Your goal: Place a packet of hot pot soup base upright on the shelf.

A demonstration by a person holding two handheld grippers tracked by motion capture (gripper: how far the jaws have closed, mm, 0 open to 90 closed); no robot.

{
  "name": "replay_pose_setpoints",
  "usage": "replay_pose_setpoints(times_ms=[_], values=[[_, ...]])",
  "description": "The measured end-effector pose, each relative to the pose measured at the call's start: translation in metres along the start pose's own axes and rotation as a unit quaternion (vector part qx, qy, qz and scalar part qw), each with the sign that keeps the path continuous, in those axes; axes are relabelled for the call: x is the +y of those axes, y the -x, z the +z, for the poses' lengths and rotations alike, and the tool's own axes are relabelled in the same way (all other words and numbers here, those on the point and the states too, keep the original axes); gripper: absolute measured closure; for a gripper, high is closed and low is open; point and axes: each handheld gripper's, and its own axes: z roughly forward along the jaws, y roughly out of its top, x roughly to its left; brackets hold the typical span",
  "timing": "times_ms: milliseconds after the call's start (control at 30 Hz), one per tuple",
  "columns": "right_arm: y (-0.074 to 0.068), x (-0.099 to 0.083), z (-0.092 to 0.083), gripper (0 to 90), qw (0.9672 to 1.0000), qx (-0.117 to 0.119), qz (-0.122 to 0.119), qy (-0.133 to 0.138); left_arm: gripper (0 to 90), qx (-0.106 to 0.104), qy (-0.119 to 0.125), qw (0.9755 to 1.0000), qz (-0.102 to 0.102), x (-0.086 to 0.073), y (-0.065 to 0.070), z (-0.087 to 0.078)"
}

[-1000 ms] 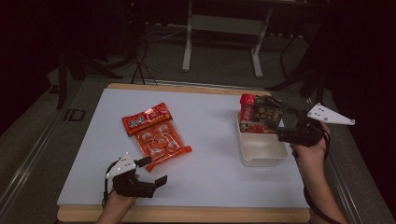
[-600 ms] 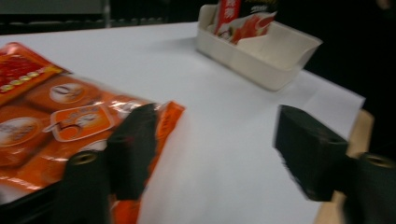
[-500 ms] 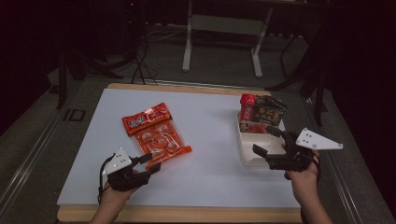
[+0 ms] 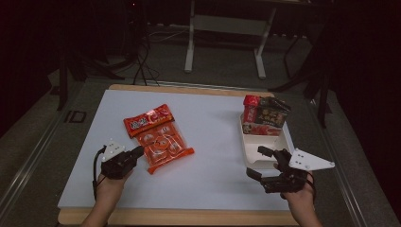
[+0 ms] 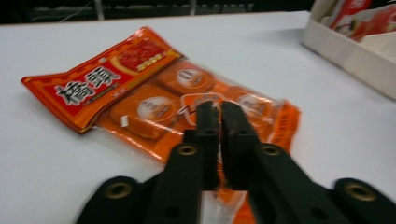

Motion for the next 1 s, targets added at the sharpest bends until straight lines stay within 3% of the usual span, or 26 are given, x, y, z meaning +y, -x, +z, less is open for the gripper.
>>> replay_pose_setpoints(times_ms=[67,167,267,433,533,567,700,733,767,1000], values=[[-0.002,-0.002,0.000,14.7,1.0000,-0.001,-0.003,-0.002,90.0,0.005,-0.003,0.9999,-0.010,0.000,-0.004,0.005],[-0.003,-0.005,-0.001,14.7,1.0000,0.006,0.001,-0.006,90.0,0.014,-0.014,0.9998,-0.007,0.000,-0.008,0.012],[-0.004,-0.006,-0.002,14.7,1.0000,0.004,-0.003,-0.008,90.0,0.004,-0.020,0.9998,-0.008,0.001,-0.007,0.018],[-0.002,-0.006,-0.003,14.7,1.0000,0.001,-0.004,-0.006,90.0,-0.036,-0.049,0.9981,0.006,0.001,0.008,0.036],[-0.002,-0.006,-0.003,14.7,1.0000,0.001,-0.004,-0.006,90.0,-0.036,-0.049,0.9981,0.006,0.001,0.008,0.036],[-0.001,-0.007,-0.003,14.7,1.0000,-0.002,-0.003,-0.007,90.0,-0.063,-0.065,0.9957,0.019,-0.001,0.019,0.044],[0.000,-0.008,-0.003,14.7,1.0000,-0.002,-0.002,-0.008,90.0,-0.072,-0.073,0.9944,0.025,-0.002,0.026,0.047],[0.001,-0.009,-0.003,14.7,1.0000,-0.001,0.001,-0.008,90.0,-0.091,-0.081,0.9920,0.034,0.003,0.035,0.051],[0.001,-0.008,-0.003,14.7,1.0000,-0.002,0.000,-0.008,90.0,-0.097,-0.080,0.9912,0.041,0.006,0.039,0.052],[-0.003,-0.007,-0.003,14.7,1.0000,0.003,-0.003,-0.007,90.0,-0.112,-0.094,0.9878,0.054,0.025,0.056,0.079]])
